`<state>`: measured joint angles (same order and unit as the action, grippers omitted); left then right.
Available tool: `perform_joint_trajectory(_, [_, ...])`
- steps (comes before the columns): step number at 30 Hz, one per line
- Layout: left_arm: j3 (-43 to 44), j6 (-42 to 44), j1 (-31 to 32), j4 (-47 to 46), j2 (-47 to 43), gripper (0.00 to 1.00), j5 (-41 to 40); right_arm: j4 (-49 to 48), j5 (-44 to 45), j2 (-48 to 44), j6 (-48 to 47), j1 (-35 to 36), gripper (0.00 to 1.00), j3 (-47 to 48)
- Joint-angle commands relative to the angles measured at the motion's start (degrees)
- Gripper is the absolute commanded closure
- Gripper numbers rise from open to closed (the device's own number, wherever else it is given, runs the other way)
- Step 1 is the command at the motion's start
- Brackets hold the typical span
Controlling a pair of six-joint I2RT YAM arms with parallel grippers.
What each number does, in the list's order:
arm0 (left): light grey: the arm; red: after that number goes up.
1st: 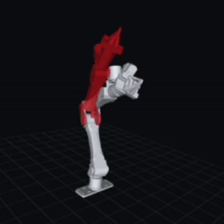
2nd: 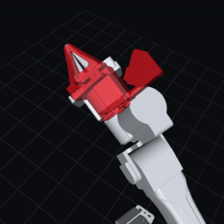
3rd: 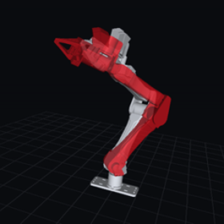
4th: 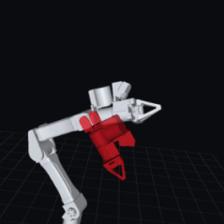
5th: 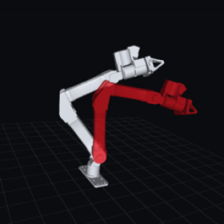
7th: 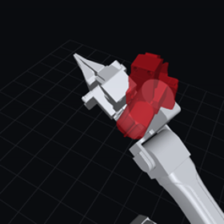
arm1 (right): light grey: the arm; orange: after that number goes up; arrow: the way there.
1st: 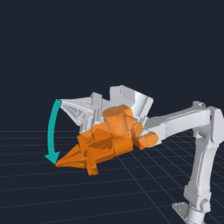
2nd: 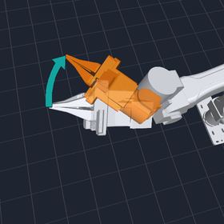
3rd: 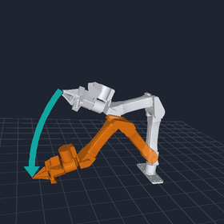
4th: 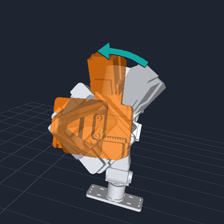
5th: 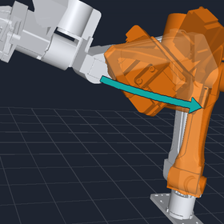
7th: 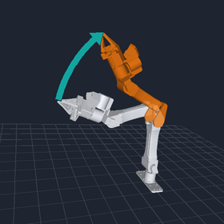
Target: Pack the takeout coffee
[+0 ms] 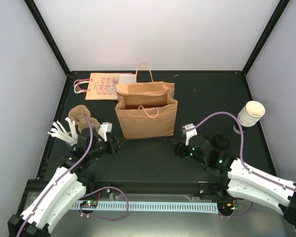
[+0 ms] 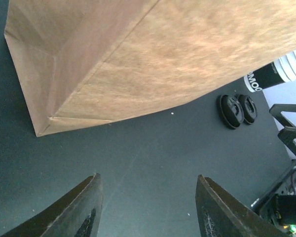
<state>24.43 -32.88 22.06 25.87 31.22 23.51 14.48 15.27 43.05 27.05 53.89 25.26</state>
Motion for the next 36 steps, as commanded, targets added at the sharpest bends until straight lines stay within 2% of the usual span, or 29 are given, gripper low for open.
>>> perform_joint_trajectory(1, [-2.97, -1.26, -0.44, -10.27, 1.45, 0.50, -1.92, -11.38, -2.27, 3.81, 1.14, -1.68, 0.27, -1.16])
perform_joint_trajectory(4, [-5.46, -1.22, -0.44, -13.78, 2.63, 0.56, -2.90, -15.62, -5.49, 6.93, 1.05, -5.02, 0.34, -2.38])
perform_joint_trajectory(16, [-8.97, -1.04, -0.47, -21.38, 11.56, 0.58, -5.70, -27.57, -18.05, 20.76, 1.93, -15.70, 0.40, -5.05])
perform_joint_trajectory(29, [-9.72, -0.32, -0.95, -26.09, 19.25, 0.58, -6.20, -36.65, -22.87, 35.52, 8.13, -20.53, 0.50, -4.32])
perform_joint_trajectory(36, [-9.88, 0.16, -1.06, -28.68, 22.08, 0.59, -5.78, -37.66, -24.48, 41.08, 8.30, -23.74, 0.54, -0.81])
